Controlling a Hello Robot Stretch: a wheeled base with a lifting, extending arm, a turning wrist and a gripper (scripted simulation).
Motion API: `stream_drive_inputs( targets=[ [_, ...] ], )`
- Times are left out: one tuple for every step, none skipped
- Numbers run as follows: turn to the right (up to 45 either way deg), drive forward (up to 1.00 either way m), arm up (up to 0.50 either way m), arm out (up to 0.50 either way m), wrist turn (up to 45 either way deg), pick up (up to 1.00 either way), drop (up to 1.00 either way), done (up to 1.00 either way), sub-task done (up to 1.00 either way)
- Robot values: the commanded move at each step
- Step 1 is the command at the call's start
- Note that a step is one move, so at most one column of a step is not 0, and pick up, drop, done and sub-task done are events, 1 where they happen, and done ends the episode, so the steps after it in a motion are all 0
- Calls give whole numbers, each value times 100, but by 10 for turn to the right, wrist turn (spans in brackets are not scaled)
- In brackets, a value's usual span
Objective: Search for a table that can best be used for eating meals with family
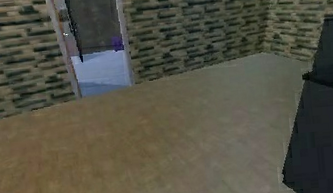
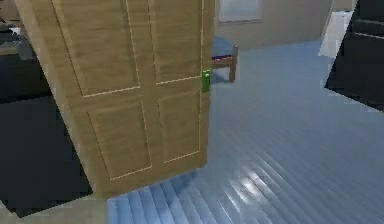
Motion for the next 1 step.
stream_drive_inputs(
  targets=[
    [0,45,0,0,0,0,0,0,0]
  ],
)
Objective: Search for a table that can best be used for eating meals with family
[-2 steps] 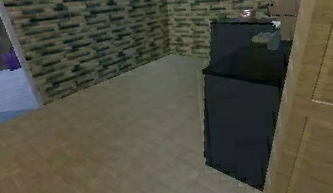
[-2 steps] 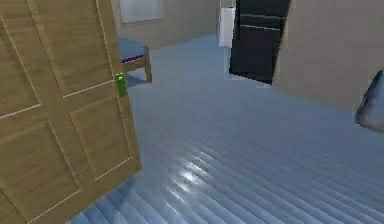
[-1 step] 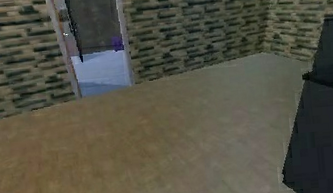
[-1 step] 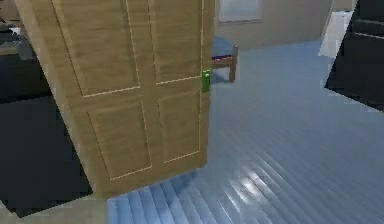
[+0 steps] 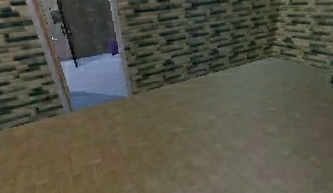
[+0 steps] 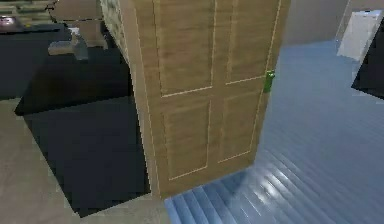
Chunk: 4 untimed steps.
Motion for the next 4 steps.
stream_drive_inputs(
  targets=[
    [-450,0,0,0,0,0,0,0,0],
    [-270,0,0,0,0,0,0,0,0],
    [0,60,0,0,0,0,0,0,0],
    [-390,0,0,0,0,0,0,0,0]
  ],
)
